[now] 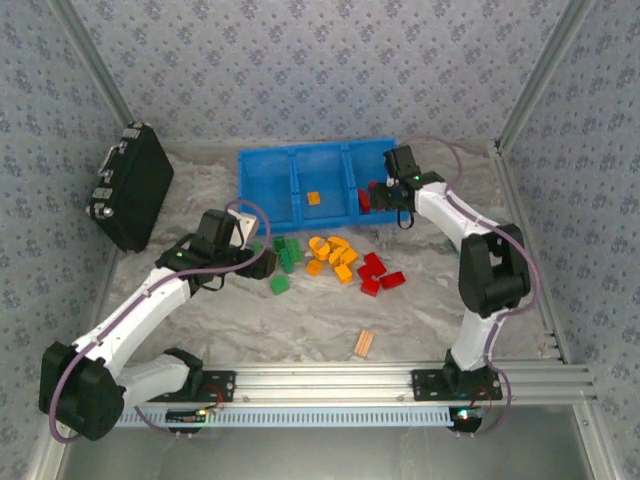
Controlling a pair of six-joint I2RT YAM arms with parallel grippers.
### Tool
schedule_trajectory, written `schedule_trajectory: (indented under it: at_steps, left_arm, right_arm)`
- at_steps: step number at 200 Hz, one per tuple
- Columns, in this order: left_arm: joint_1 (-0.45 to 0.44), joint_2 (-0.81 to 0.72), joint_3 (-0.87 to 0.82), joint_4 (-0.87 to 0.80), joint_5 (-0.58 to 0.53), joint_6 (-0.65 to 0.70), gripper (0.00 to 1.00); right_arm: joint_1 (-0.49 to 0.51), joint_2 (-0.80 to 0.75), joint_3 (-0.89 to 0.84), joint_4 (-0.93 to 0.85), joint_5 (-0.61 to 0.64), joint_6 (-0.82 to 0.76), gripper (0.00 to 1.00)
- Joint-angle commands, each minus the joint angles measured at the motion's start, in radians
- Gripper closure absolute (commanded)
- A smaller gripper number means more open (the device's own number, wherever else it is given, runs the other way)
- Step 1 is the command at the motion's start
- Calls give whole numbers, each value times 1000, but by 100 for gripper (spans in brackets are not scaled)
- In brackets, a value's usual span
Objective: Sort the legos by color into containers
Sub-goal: Place the lego in the container.
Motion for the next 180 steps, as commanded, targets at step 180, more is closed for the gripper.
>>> schedule_trajectory:
  at_steps: [180]
  left_arm:
    - [19,26,40,-20,-26,54,0]
  right_arm:
    - [-56,522,605,-22,-53,-7,39]
